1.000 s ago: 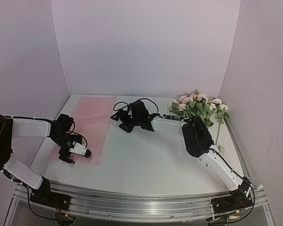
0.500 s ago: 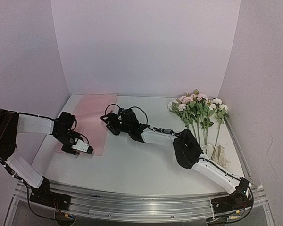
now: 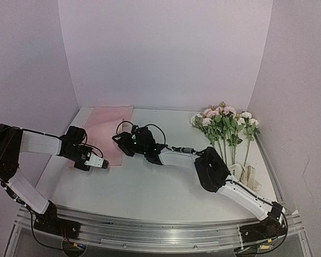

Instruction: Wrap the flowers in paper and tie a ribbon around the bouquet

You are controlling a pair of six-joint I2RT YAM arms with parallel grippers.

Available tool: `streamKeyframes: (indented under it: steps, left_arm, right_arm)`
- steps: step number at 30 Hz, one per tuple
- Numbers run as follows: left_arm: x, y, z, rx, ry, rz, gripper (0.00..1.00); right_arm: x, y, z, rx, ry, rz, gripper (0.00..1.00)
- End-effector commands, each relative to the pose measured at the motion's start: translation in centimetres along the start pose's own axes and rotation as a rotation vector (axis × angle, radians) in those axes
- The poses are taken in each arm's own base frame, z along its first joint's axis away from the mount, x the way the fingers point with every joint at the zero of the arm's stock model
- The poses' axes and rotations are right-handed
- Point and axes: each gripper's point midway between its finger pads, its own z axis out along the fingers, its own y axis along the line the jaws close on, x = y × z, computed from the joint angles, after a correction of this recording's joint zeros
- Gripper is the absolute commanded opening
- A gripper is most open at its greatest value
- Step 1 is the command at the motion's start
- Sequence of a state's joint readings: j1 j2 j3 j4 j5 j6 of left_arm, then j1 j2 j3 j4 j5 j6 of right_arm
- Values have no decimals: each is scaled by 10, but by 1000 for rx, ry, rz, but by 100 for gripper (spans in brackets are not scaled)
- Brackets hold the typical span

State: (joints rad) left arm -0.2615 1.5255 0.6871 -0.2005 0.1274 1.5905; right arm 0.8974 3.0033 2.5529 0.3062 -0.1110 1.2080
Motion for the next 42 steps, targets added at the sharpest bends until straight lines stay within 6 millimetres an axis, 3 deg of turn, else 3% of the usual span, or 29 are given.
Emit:
streamKeyframes:
  steps: [1, 6, 10, 13, 15, 18, 22, 29, 32, 36, 37, 40, 42]
  left_arm:
    - [3, 46, -7, -130, 8, -64, 0]
    - [2, 69, -16, -180, -4, -125, 0]
    - [-2, 82, -23, -194, -29, -186, 0]
    - [-4, 85, -24, -195, -39, -209, 0]
    - [-4, 83, -22, -190, -40, -214, 0]
    - [-4, 81, -20, -186, -43, -222, 0]
    - [-5, 75, -18, -176, -47, -203, 0]
    - [-6, 76, -14, -177, -54, -182, 0]
    - [-7, 75, -14, -173, -57, -177, 0]
    - [-10, 68, -12, -151, -68, -169, 0]
    - [-10, 66, -10, -143, -68, -173, 4]
    - [-16, 62, -5, -110, -68, -210, 43]
    - [-23, 62, -6, -86, -86, -242, 61]
  right_arm:
    - [-5, 4, -17, 96, 31, -121, 67]
    - [-11, 32, -44, 116, 53, -149, 73]
    - [-4, 20, -69, 209, 69, -45, 76]
    - [-1, 19, -77, 227, 80, -7, 76]
    - [-4, 20, -74, 220, 84, 45, 79]
    - [2, 15, -53, 168, 155, 176, 79]
    - [14, 12, -31, 112, 217, 319, 74]
    - [14, -1, -28, 122, 195, 403, 59]
    - [13, 2, -25, 108, 196, 404, 39]
    - [9, 12, -22, 81, 188, 442, 0]
    - [9, 16, -22, 73, 191, 461, 0]
    - [10, 35, -25, 45, 188, 501, 0]
    - [7, 53, -30, 28, 170, 497, 0]
